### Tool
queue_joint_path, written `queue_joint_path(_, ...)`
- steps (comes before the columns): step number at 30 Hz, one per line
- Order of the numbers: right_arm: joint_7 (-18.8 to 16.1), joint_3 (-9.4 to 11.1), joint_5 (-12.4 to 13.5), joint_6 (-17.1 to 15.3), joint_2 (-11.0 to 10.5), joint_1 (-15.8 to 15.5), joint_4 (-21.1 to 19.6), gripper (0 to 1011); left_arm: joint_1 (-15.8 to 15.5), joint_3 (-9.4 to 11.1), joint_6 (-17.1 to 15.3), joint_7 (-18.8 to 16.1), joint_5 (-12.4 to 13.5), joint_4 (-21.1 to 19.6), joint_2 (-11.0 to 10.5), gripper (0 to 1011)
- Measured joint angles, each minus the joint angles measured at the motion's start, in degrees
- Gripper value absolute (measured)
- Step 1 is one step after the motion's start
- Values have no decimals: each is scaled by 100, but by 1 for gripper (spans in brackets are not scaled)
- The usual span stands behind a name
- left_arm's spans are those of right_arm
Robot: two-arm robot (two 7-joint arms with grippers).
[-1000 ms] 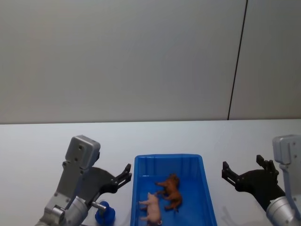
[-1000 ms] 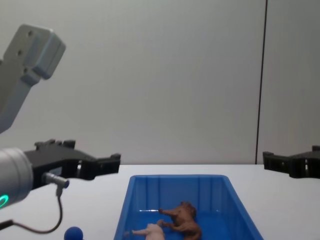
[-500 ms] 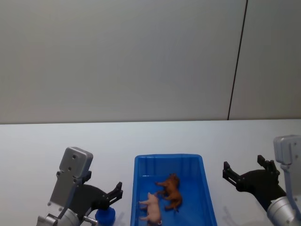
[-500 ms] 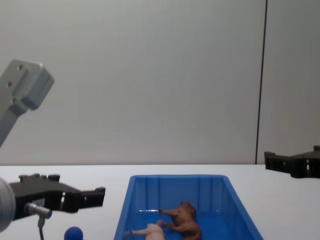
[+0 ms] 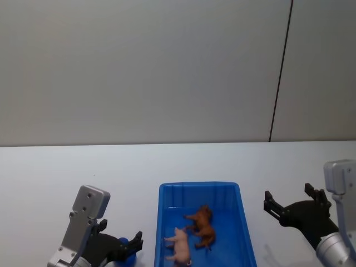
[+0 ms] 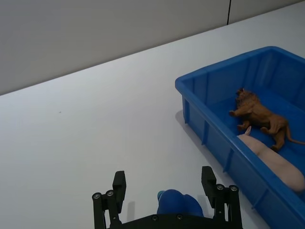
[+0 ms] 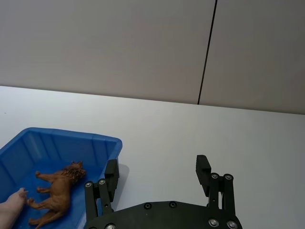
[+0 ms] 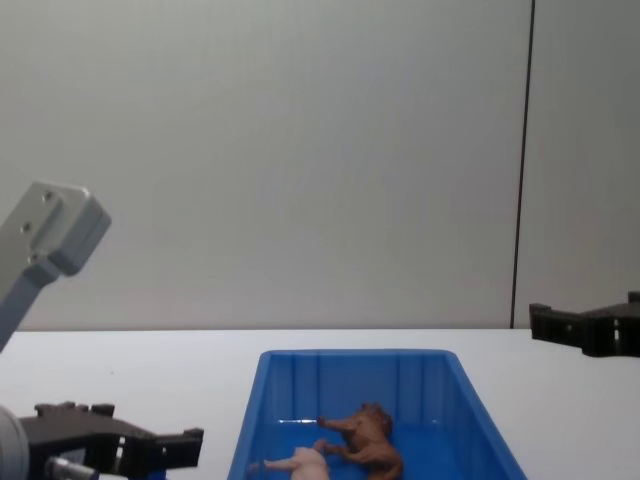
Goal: Pick up the two dolls from the table and place them into the box.
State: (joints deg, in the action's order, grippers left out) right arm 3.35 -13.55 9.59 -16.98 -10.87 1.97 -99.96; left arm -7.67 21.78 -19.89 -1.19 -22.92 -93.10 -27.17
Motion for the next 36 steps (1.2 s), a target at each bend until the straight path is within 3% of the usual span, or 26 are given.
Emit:
queue_joint_path(7, 0, 0, 0, 0, 0, -1, 0, 1001, -50, 2, -61, 96, -16, 199, 67, 906)
queue_joint_path(17, 0, 0, -1, -1, 0, -1, 0, 1001, -98, -1, -119, 179, -50, 402, 137, 618)
queue_joint_path(24, -1, 0, -1, -1, 0, 0, 0, 1001, -103, -17, -75, 188, -66, 454, 167, 360)
queue_joint_path(36, -1, 0, -1, -1, 0, -1, 0, 1001, -107, -47, -50, 198, -43, 385, 184, 254)
